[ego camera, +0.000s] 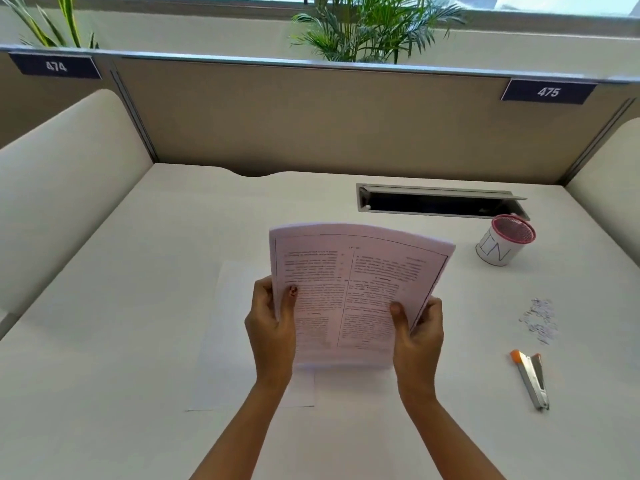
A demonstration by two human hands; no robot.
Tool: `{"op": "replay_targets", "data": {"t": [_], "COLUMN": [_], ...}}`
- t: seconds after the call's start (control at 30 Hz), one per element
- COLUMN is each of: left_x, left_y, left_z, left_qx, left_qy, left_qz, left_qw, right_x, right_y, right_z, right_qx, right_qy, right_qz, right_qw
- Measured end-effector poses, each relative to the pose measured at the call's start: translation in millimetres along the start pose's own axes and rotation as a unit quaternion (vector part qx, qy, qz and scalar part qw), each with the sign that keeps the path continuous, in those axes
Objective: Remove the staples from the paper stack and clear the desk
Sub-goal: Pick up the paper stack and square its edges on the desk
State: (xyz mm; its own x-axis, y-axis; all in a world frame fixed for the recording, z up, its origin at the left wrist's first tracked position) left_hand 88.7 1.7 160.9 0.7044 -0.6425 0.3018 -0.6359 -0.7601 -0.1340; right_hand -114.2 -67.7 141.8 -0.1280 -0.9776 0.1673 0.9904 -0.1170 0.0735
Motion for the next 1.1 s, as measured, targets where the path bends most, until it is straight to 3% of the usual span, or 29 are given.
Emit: {"op": "replay_targets", "data": {"t": [0.17,0.43,0.6,0.77,1.1], "left_x": [-5,-20,-24,-18,-19], "left_y": [2,12,11,10,16], "left_z": [-11,32,40,33,31], "left_qx": [-0.022,0.052,0.078,0.087,0.052], "left_qy": [0.034,-0.003,-0.024,-0.016,-0.023], "left_qz": [-0.016,0.067,0.062,0.045,0.028], "left_qw": [0.999,0.996,0.995,0.995,0.998], "right_x": [0,-8,-5,2,7], "right_y": [-7,-18,-26,-31,-31], "right_z": [15,-32,-38,-33,-26], "right_qx": [0.040,-0.067,-0.101,-0.061,-0.019], "right_qy": [-0.047,-0.003,-0.020,-0.002,0.012], "right_qz": [-0.013,0.023,-0.027,-0.063,-0.056], "right_qw": [0.998,0.997,0.994,0.996,0.998]}}
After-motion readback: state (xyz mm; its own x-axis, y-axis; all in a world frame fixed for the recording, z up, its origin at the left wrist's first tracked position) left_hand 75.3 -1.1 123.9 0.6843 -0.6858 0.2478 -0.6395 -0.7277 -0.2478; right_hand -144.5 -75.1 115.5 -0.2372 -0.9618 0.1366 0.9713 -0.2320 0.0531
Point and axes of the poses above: each hand's wrist, its own x-axis towards the middle knuckle, its own y-axis out of the palm, z = x × y, the point moved 5 cm from there along x, towards the middle knuckle, and after that the axes turned 4 degrees about x, right-handed, at the moved point
